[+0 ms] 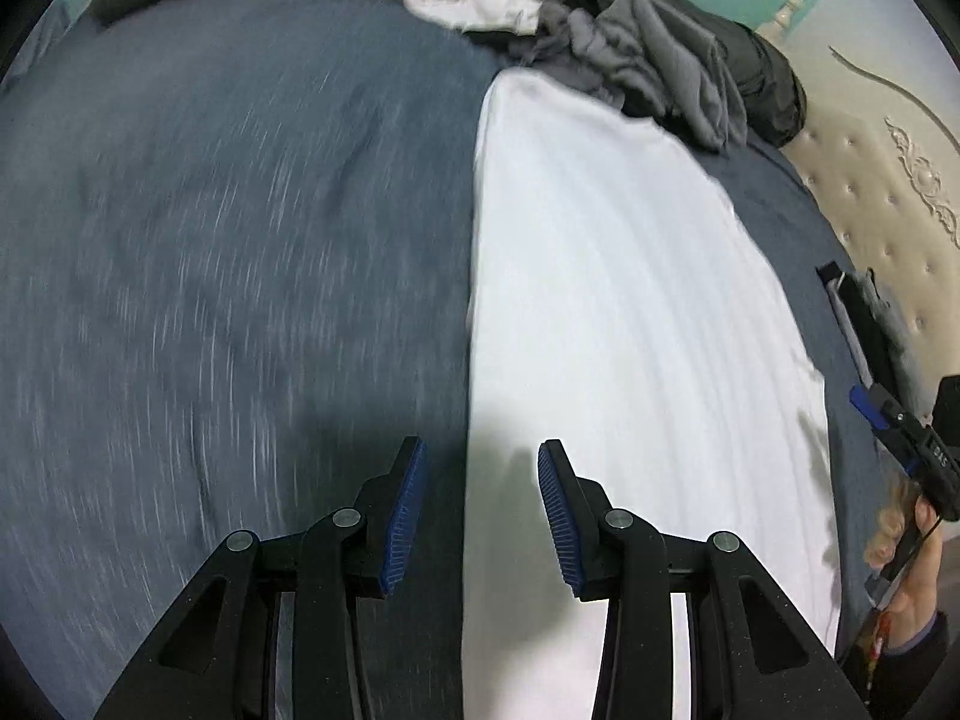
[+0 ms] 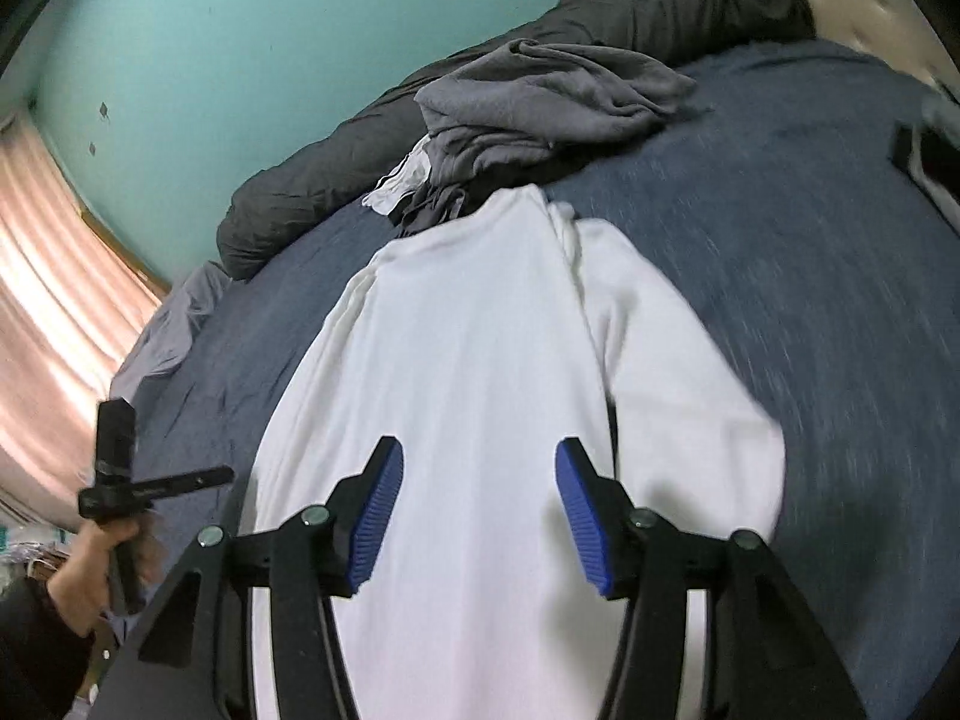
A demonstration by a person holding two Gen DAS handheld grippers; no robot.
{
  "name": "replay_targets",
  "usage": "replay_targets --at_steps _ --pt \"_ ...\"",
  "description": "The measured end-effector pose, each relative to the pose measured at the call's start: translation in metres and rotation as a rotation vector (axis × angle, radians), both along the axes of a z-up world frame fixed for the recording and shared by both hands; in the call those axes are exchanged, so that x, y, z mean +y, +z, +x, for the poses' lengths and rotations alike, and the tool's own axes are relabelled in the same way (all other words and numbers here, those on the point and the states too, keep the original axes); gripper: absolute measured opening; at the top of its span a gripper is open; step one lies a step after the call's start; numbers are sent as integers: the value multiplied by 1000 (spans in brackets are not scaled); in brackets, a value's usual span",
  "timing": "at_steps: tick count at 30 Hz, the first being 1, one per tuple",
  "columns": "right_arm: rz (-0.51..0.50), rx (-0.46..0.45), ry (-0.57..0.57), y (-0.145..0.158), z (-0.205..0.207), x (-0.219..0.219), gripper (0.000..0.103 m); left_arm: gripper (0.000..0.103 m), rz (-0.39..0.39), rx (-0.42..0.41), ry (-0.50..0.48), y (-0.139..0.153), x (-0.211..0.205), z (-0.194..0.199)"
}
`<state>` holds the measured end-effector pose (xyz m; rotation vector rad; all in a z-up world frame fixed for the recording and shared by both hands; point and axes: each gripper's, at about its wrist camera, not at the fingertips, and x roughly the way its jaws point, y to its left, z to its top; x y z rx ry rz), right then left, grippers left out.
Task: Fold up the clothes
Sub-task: 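Move the left tool to a shirt sleeve and close on it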
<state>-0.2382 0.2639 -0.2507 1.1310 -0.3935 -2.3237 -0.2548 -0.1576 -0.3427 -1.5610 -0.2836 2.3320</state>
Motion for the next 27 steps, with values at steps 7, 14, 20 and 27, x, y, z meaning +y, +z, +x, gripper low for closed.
replay_targets --at_steps 7,14,20,27 --pt "-45 -10 -9 -8 42 7 56 42 27 -40 27 -17 -17 51" --pt "-75 -13 -4 -14 50 6 58 42 50 -73 36 -19 -25 78" --pt "-101 -15 -1 -18 56 5 58 42 55 -115 19 -24 -29 102" --pt "-132 -19 4 -24 64 4 58 19 53 -134 4 -26 -27 112"
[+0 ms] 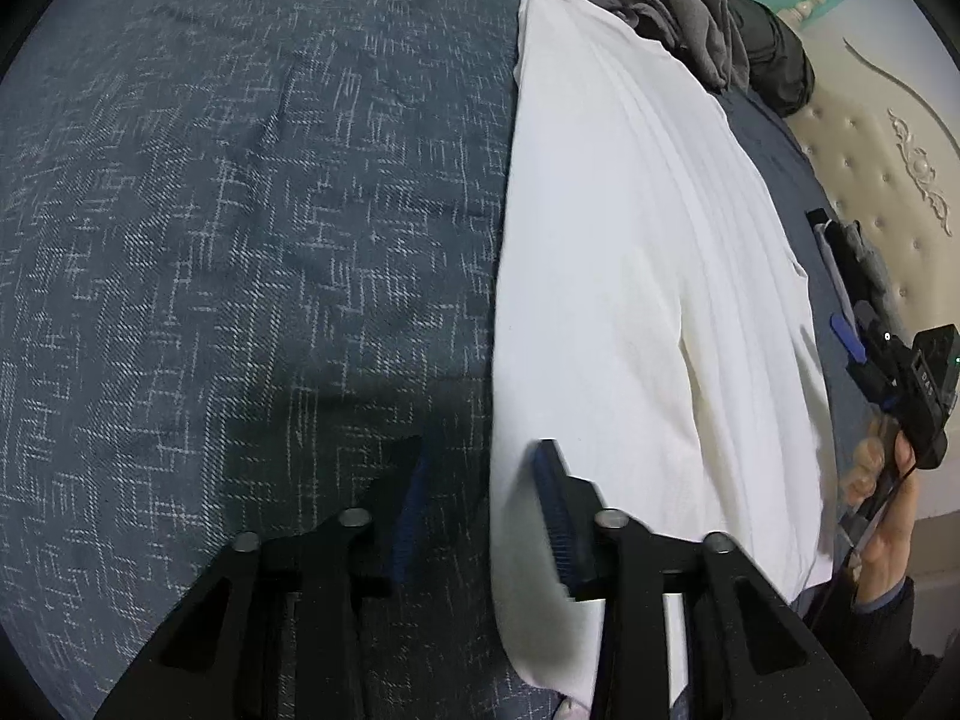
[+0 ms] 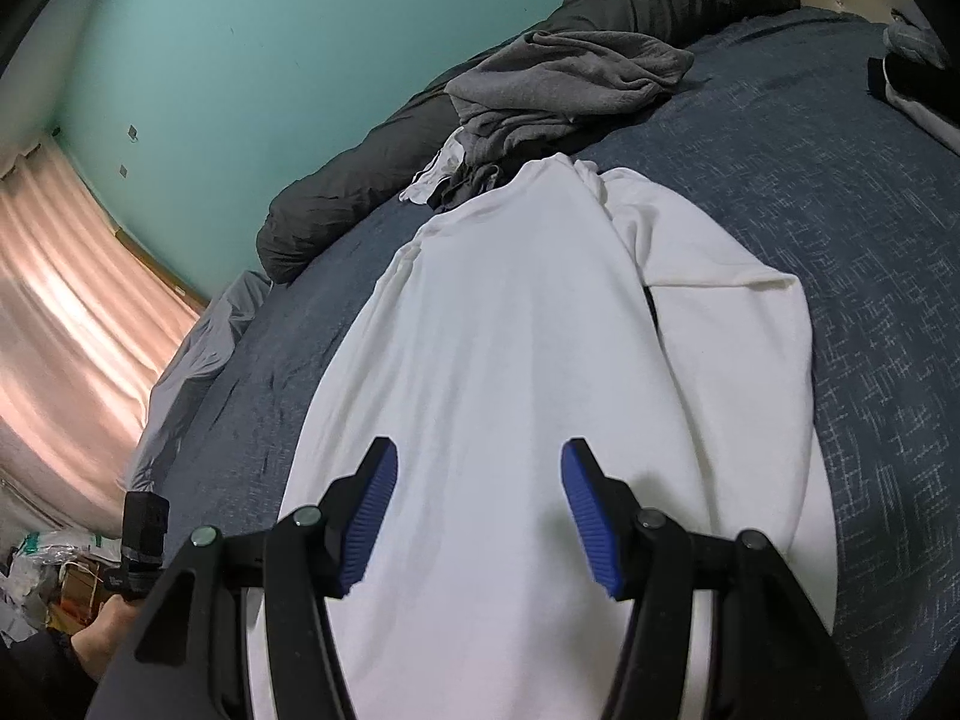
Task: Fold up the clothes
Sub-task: 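Move the left tool to a shirt sleeve and close on it, then pull the sleeve outward from the shirt body with the left tool, release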
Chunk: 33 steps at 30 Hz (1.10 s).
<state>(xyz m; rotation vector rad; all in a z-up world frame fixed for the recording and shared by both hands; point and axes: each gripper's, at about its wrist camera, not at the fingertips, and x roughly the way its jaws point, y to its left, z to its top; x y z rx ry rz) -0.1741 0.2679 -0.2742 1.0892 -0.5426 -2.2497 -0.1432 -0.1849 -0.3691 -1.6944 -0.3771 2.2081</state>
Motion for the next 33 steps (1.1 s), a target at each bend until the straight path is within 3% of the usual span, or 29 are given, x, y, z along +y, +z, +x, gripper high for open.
replay_targets --at_steps 3,10,16,24,30,31,33 --pt "-13 -1 1 -2 3 0 58 3 -18 12 -20 7 4 3" --pt "-31 -7 -14 -1 2 4 58 1 -88 79 -34 46 -1 3" --pt "-27 -7 -13 -1 2 2 58 1 -170 134 61 89 -50 -20" --pt "-21 -6 -12 -1 2 1 58 1 -311 142 166 103 -118 -51" --pt "-16 -6 -11 -2 2 0 58 2 -315 147 231 95 -141 -66" --pt "-15 -6 -11 -2 1 -1 58 5 -302 147 247 92 -144 -65" --pt "-14 -6 -10 -2 1 -1 58 21 -246 129 277 85 -150 -61"
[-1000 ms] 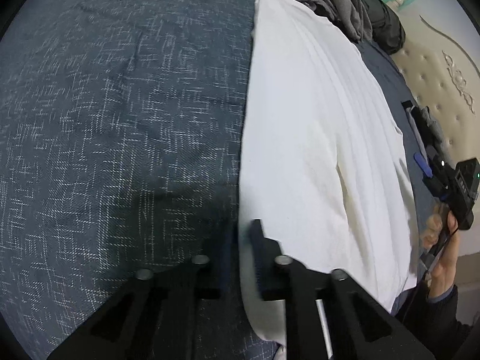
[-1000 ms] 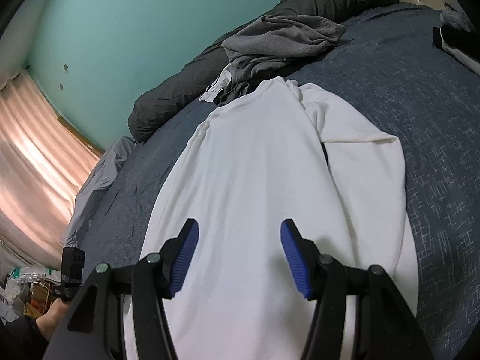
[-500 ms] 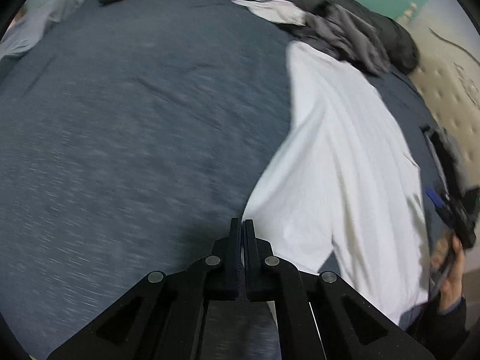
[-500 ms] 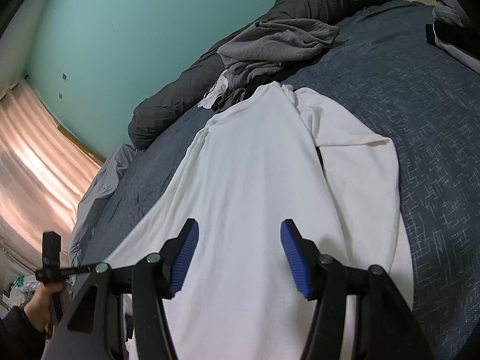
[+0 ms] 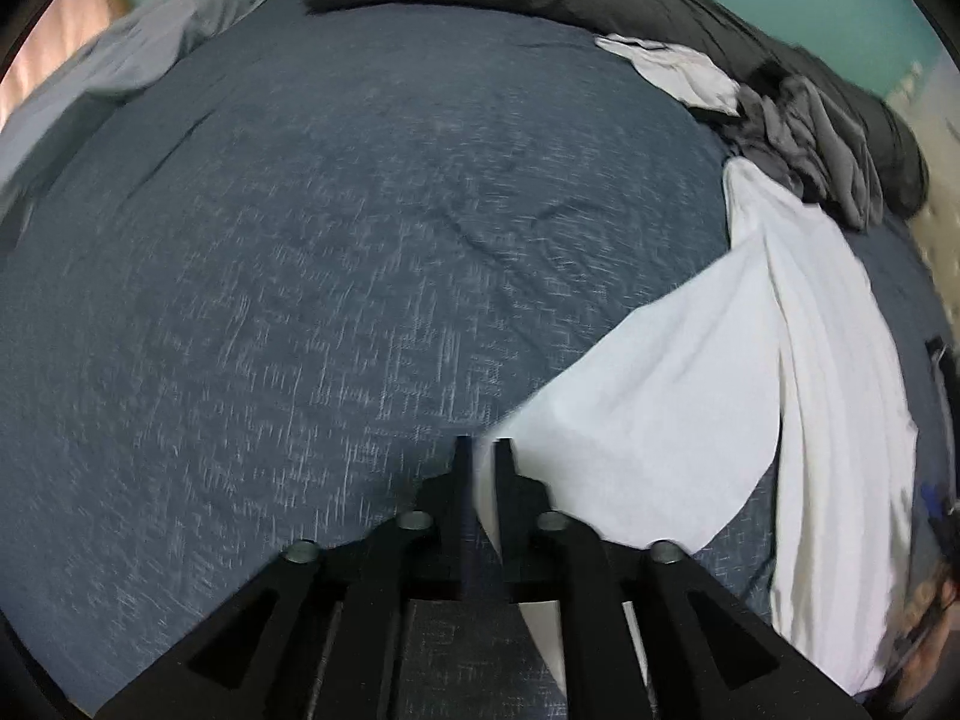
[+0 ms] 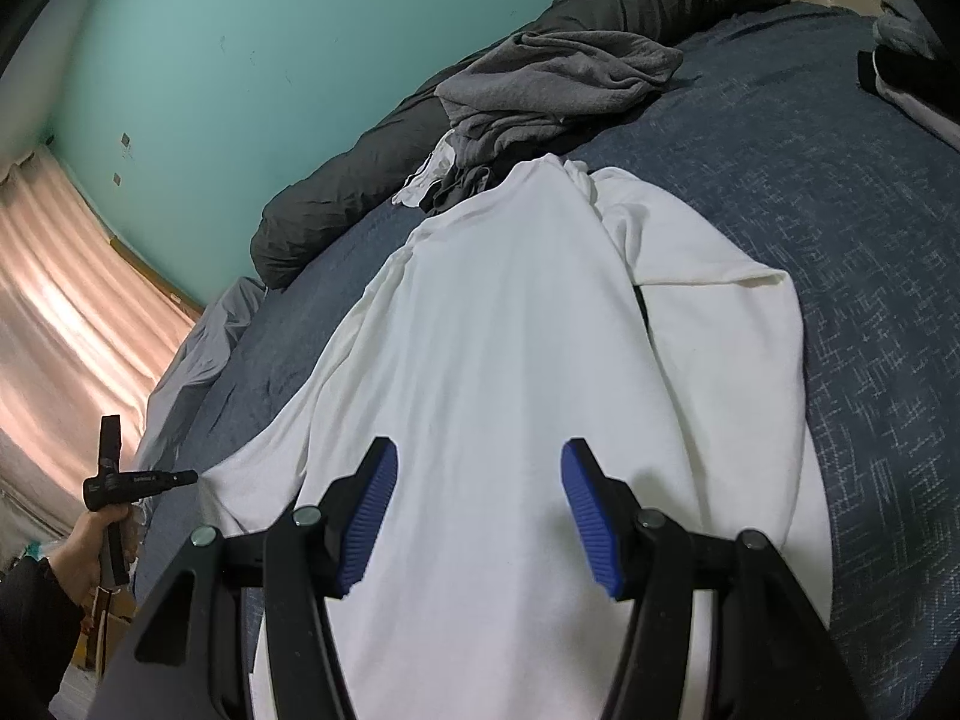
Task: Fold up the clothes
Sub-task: 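Pull the sleeve outward from the shirt body with the left tool, release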
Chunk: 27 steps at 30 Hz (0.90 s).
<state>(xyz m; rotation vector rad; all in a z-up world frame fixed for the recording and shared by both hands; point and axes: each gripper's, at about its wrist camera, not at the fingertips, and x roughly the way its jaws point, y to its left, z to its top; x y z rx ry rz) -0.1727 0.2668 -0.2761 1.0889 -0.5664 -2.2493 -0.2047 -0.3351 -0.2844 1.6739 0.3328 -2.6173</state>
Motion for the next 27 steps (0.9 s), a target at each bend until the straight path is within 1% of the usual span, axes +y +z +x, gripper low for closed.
replay_targets --at_steps 1,2,3,5,9,12,14,17,19,20,23,27 --pt "1 0 0 0 0 0 58 24 51 -14 13 -8 -4 4" --pt "2 0 0 0 0 0 58 30 80 -26 19 -14 -6 10" --pt "2 0 0 0 0 -1 58 32 84 -36 15 -18 -5 18" --pt "3 0 1 0 0 -1 58 33 110 -55 15 -28 -5 34" --pt "1 0 3 0 2 -2 58 33 207 -78 35 -46 -3 63" --pt "0 0 4 0 3 -3 58 33 232 -94 9 -53 12 72" --pt "-1 -1 4 1 4 -4 58 33 227 -105 -15 -57 22 73" --pt "-2 -1 6 1 5 -5 58 32 187 -124 -30 -65 32 71" --pt "-7 -3 7 1 5 -5 58 15 171 -131 -31 -67 35 71" --pt "-7 -1 6 2 5 -4 58 2 154 -131 -41 -66 38 71" --pt "-9 2 5 3 4 -3 58 2 112 -118 -65 -56 41 73" --pt "-12 -4 -2 2 3 0 58 2 42 -77 -60 -26 27 75"
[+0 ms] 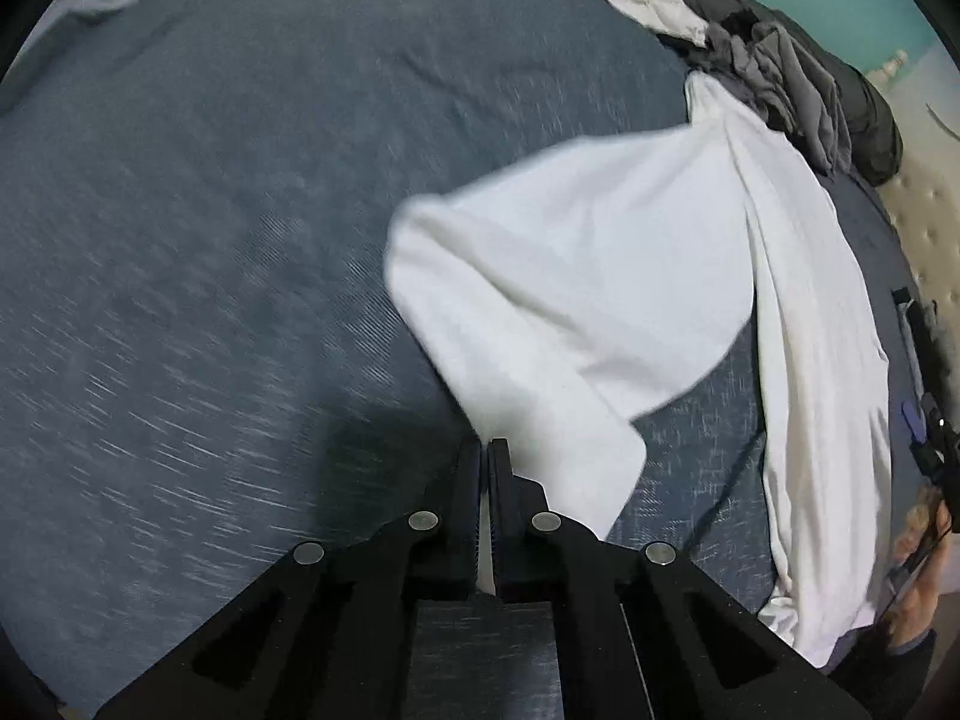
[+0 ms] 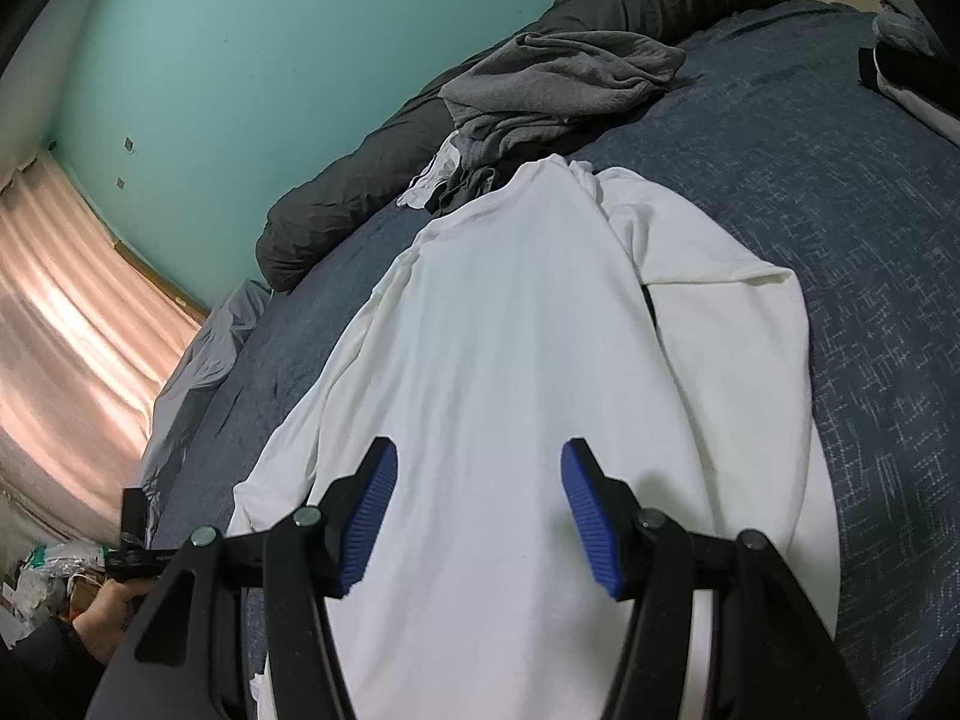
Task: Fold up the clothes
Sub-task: 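Pull the sleeve outward from the shirt body with the left tool, release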
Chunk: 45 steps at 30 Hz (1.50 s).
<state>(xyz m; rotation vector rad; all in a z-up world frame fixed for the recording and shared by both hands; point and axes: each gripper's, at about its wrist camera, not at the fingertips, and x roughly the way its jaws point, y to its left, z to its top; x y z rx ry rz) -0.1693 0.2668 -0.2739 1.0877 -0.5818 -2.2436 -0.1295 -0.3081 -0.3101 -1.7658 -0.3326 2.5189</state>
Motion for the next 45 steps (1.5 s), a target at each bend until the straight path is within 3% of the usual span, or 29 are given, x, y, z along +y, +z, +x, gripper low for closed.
replay_targets --at_steps 12,19,24,27,32,42,45 --pt "54 18 -46 18 -4 23 58 2 -256 83 75 69 -85 -15" --pt "123 -19 -93 25 -5 61 58 2 -301 133 146 83 -115 -33" --pt "193 -74 -125 26 -5 93 58 2 -294 144 204 77 -136 -52" --pt "209 -120 -129 20 -3 105 58 5 -249 127 239 67 -144 -54" --pt "231 -201 -128 9 3 120 58 12 -206 150 205 64 -136 -38" --pt "278 -351 -34 -25 28 109 58 13 -67 189 10 58 -40 6" --pt "277 -377 4 -32 38 101 46 14 -32 212 -38 62 -2 14"
